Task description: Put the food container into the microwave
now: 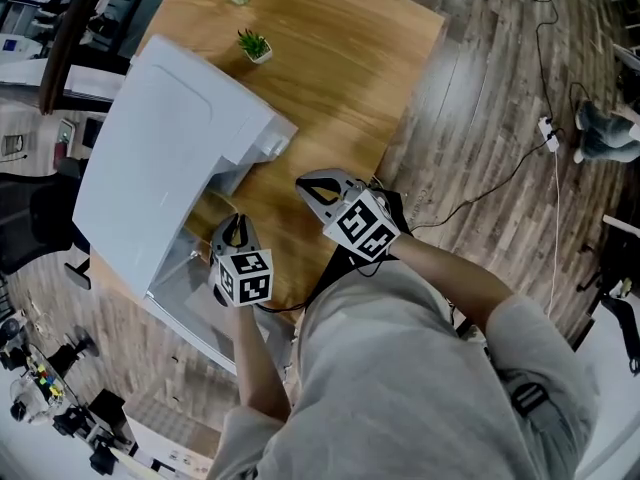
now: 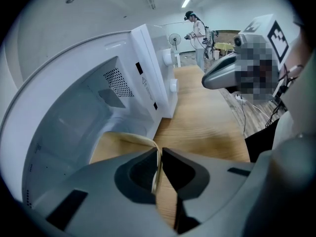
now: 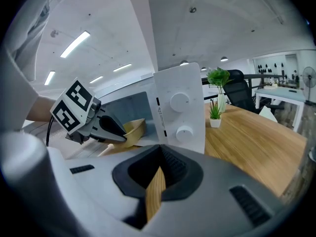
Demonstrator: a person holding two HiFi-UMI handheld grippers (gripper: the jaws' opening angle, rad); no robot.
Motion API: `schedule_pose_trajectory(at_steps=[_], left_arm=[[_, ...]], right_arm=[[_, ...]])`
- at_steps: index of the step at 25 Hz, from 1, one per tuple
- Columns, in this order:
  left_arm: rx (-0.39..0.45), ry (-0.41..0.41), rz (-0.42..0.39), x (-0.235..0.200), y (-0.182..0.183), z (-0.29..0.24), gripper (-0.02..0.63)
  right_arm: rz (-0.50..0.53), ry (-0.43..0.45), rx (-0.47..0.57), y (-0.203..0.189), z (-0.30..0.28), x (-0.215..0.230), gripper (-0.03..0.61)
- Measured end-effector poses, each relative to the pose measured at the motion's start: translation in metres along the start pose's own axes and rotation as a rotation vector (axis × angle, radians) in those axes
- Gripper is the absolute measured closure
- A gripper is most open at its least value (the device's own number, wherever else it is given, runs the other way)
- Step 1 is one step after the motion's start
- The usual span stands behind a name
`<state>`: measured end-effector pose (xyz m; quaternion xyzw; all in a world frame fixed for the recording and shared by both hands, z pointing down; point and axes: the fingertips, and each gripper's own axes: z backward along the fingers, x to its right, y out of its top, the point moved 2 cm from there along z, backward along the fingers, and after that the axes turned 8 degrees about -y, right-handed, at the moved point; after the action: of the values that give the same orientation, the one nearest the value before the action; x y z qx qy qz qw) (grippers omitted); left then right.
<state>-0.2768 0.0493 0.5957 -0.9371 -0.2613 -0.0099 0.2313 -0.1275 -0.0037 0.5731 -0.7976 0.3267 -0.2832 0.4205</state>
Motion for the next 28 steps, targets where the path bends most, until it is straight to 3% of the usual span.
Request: schedule_pose_trajectory(at_steps=[28], left_arm=[[-0.023, 0.111, -0.026, -0.046, -0.006, -0.007, 0.569]], right_arm=[[0.031, 0.094, -0.004, 0.021, -0.024, -0.032, 0.574]])
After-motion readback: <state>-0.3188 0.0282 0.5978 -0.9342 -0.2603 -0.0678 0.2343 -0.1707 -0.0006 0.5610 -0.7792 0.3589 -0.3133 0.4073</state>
